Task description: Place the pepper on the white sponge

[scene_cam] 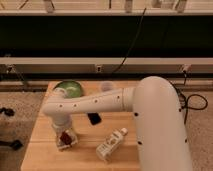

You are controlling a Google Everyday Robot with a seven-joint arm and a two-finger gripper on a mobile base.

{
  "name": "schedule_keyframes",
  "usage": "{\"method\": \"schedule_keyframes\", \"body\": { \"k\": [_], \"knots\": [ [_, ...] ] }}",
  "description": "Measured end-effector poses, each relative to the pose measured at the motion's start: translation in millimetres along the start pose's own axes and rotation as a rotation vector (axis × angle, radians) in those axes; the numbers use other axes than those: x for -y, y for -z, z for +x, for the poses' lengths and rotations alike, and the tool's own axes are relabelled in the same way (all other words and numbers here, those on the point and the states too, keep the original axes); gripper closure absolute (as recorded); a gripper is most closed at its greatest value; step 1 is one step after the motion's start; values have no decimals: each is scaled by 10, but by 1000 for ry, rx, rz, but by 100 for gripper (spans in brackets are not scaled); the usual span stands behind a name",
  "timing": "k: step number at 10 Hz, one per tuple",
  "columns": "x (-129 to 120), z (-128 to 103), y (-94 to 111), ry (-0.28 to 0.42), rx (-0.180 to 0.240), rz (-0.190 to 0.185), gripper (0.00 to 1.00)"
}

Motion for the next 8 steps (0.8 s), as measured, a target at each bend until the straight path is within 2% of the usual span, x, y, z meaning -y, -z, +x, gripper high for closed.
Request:
{"method": "schedule_keyframes", "body": {
  "k": [3, 5, 6, 8],
  "knots": [
    [6, 3, 90, 4, -15, 4, 20],
    [-5, -2, 224, -5, -32, -12, 20],
    [-44, -12, 310, -7, -28, -8, 20],
    [-109, -21, 342, -9, -23, -2, 20]
  ]
}}
